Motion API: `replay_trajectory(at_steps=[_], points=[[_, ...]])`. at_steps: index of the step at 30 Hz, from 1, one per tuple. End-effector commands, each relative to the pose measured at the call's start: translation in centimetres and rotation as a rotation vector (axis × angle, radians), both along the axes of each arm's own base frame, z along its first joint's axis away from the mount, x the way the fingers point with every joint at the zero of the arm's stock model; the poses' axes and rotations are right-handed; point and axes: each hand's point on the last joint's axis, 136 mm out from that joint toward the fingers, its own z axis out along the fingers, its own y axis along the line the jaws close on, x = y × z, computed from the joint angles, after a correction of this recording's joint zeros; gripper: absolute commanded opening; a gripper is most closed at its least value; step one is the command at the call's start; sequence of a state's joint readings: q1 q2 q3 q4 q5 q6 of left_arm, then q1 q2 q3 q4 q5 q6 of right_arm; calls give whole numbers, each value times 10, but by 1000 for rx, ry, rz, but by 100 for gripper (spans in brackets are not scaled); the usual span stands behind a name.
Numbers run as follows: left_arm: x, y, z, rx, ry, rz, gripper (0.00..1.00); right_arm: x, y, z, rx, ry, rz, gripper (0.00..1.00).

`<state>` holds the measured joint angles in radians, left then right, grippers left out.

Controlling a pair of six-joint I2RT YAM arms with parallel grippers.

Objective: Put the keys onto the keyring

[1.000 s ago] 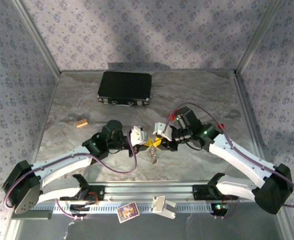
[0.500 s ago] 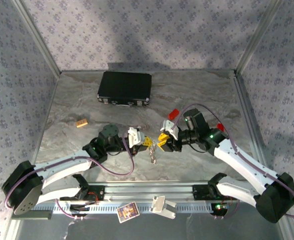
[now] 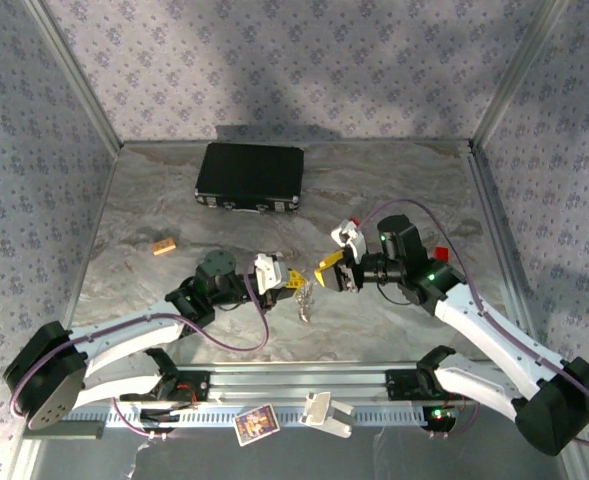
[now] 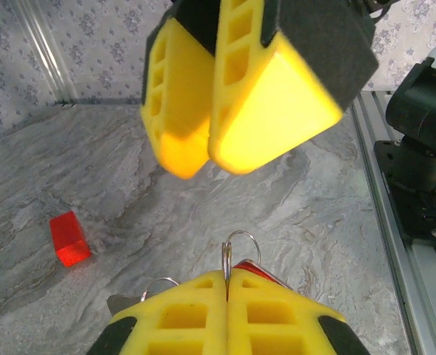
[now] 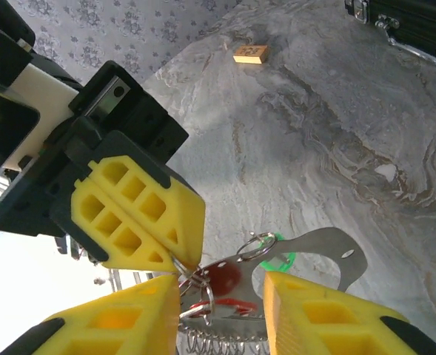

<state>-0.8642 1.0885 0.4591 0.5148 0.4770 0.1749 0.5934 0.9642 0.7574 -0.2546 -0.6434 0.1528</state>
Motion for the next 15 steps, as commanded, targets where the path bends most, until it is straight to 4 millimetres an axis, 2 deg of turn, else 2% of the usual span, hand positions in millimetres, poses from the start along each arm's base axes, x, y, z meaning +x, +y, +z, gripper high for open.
replay_trajectory(at_steps=[1,6,15], points=[[0,-3,21,-69,-71,-6,0,-9,-1,-11,20,150,-40,36],[1,-5,23,-76,-67,-10,0,-13,2,-17,4,231,-37,33],[1,-5,24,-80,-74,-11,0,-17,10,-17,12,255,7,26]])
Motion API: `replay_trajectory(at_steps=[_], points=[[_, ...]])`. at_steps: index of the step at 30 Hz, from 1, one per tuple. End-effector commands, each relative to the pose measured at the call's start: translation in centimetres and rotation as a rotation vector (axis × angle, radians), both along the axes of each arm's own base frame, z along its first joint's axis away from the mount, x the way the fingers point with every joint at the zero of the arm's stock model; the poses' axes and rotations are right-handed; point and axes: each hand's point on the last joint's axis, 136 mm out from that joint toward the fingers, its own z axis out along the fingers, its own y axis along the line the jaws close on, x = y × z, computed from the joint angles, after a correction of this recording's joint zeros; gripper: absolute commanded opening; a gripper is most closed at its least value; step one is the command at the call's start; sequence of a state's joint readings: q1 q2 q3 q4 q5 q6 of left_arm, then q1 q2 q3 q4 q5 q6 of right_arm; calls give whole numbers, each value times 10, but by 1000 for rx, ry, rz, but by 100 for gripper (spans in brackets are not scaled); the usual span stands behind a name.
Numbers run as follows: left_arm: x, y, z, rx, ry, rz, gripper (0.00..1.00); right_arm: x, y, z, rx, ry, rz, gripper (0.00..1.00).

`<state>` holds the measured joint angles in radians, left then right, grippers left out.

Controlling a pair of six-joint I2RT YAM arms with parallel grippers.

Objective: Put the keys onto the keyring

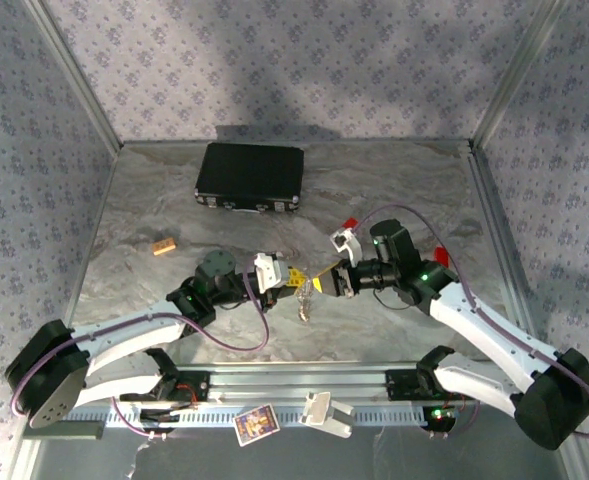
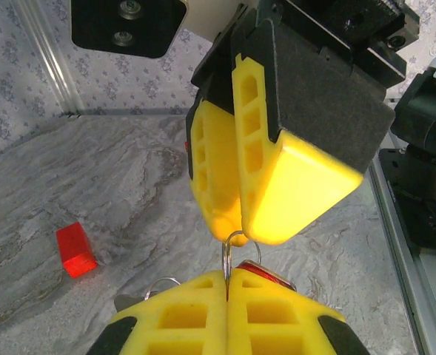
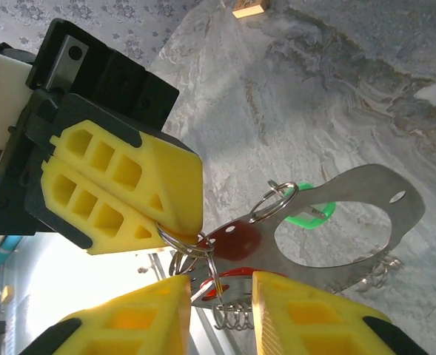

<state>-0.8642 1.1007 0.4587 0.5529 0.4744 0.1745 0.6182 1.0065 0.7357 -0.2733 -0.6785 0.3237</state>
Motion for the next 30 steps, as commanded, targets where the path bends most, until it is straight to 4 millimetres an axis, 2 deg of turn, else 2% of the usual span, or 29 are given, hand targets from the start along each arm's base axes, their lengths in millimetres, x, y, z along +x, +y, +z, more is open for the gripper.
replay_trajectory(at_steps=[1,9,19,27,30], points=[[-2,-3,20,-60,-57,-15,0,-5,4,6,16,23,29,24],[-3,-2,22,-65,-60,-20,0,-3,3,4,4,21,21,10],[-5,-2,28,-78,-70,-29,0,-1,12,-11,-14,83,61,5],[-5,-1,28,-79,-72,-23,0,1,7,-8,-10,66,43,19],[-6,-1,28,-80,-72,-25,0,3,2,-7,-14,47,30,34]])
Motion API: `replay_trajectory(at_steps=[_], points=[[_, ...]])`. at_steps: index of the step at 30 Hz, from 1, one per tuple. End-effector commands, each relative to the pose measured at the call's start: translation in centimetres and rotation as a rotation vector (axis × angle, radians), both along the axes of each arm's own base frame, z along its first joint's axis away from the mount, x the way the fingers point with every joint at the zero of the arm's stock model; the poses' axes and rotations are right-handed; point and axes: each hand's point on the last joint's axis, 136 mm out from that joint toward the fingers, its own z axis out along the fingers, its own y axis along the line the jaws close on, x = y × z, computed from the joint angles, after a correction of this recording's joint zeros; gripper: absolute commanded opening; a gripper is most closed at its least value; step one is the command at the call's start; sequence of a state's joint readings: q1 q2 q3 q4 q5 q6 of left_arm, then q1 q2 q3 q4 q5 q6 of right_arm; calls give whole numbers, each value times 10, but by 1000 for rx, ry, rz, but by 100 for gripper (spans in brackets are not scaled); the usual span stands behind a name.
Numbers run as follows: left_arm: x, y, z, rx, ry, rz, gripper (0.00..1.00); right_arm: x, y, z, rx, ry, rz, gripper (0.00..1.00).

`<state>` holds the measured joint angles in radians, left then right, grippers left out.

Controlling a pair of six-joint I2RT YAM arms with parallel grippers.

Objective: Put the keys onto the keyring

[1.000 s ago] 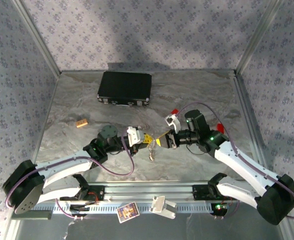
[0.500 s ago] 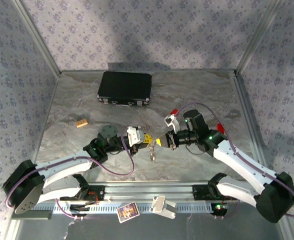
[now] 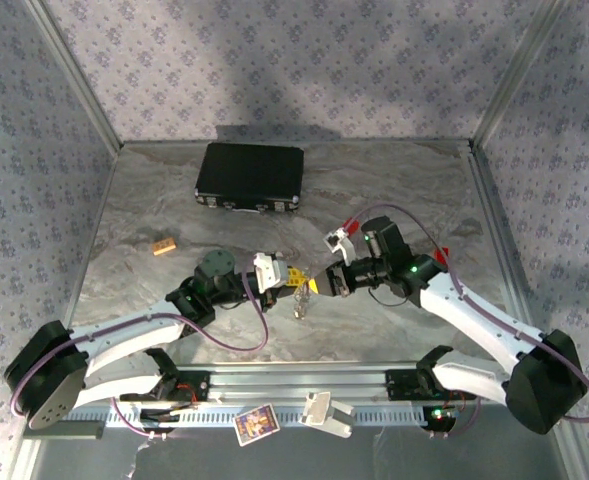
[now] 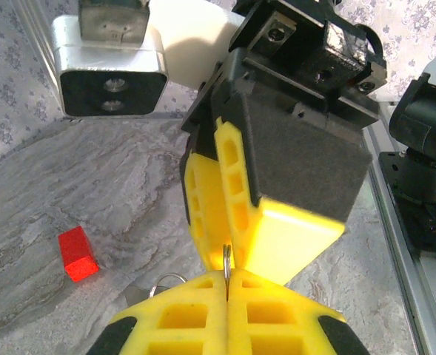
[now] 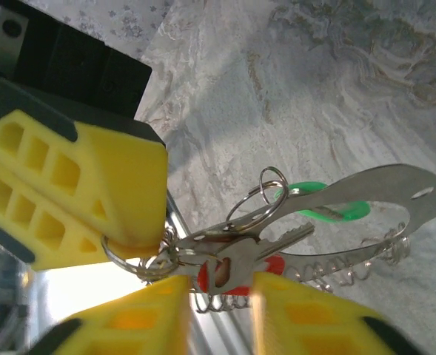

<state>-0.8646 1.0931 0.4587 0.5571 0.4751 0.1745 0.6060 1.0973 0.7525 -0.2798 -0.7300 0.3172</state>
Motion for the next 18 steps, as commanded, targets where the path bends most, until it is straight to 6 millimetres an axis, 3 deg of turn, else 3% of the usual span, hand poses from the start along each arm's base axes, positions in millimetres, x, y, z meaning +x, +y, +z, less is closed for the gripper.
replay_trajectory(at_steps=[1,6,12,18], points=[[-5,-1,24,-69,-64,-22,0,0,-7,10,3,-45,-3,37],[0,0,26,-85,-59,7,0,-2,-19,4,-78,-266,16,42],[2,-1,27,-113,-25,19,0,-13,-11,-4,-114,-717,102,43],[1,-2,24,-107,-4,10,0,1,-12,-13,-171,-816,49,43]])
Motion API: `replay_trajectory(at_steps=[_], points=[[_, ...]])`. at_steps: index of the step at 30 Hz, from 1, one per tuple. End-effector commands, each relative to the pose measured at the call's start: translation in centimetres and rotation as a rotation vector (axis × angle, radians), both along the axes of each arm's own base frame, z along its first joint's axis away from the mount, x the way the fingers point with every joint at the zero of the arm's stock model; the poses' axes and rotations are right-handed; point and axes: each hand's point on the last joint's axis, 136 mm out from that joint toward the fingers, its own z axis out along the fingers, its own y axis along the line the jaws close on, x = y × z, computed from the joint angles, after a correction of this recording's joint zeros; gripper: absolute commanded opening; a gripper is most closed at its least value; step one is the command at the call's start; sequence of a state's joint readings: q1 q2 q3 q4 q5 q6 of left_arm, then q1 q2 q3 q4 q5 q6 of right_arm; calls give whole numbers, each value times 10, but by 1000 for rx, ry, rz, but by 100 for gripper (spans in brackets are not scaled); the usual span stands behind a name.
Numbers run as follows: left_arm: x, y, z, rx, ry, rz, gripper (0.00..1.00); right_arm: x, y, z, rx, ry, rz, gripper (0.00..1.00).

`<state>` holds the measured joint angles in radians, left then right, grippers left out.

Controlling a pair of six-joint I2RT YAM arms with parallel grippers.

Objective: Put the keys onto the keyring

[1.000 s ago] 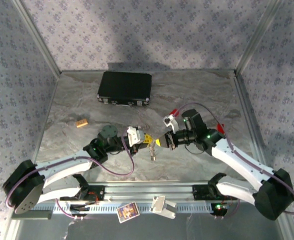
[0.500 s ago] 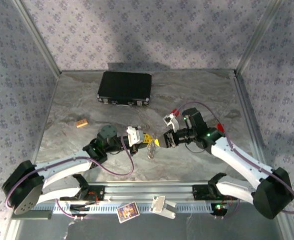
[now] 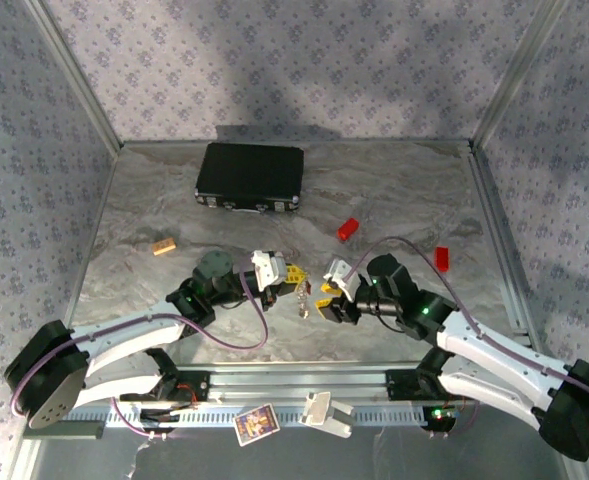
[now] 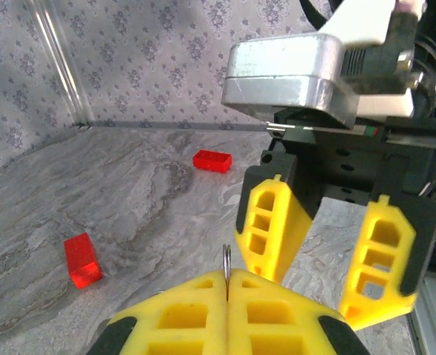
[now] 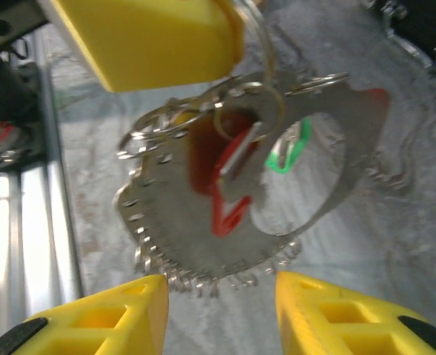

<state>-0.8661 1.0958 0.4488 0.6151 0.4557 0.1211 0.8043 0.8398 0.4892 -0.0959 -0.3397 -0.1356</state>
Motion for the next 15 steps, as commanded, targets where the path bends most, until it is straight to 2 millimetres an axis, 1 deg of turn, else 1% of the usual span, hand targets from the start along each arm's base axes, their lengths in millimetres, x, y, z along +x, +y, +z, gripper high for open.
replay_trajectory(at_steps=[1,10,15], points=[[-3,-2,16,-62,-25,-13,0,19,3,14,5,-161,-39,43],[-2,-4,18,-65,-22,-19,0,21,16,15,56,-179,-15,42],[-4,-4,18,-66,-20,-28,0,28,18,19,81,-215,-42,36]])
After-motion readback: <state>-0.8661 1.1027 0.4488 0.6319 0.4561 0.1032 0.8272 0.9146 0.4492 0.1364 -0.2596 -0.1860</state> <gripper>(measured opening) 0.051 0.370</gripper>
